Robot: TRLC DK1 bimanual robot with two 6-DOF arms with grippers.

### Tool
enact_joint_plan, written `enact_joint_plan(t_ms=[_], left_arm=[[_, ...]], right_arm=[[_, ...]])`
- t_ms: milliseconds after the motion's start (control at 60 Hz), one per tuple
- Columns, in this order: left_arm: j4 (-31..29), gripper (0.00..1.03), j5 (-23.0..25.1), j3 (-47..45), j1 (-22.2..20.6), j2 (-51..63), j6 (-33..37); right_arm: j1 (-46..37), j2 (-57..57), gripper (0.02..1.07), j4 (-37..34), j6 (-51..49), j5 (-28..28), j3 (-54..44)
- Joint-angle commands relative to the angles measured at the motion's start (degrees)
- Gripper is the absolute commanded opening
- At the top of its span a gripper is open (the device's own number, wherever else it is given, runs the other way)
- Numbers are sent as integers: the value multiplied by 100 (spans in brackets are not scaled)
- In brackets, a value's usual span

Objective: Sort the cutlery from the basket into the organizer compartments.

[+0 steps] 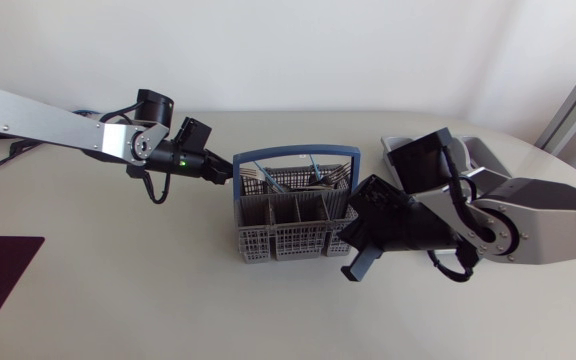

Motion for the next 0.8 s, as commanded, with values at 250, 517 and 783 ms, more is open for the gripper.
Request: enact_joint_plan(t_ms=[250, 517, 783], left_arm=[[-847, 10, 978, -316, 3, -149, 827], [-1066, 10, 1048, -1090, -243, -809, 1302], [-1216, 10, 1039, -1767, -797, -1476, 1504]], right_arm=[[-385, 482, 7, 451, 242, 247, 174], [-992, 657, 7, 811, 215, -70, 385], [-1185, 1396, 7, 749, 215, -808, 1088]])
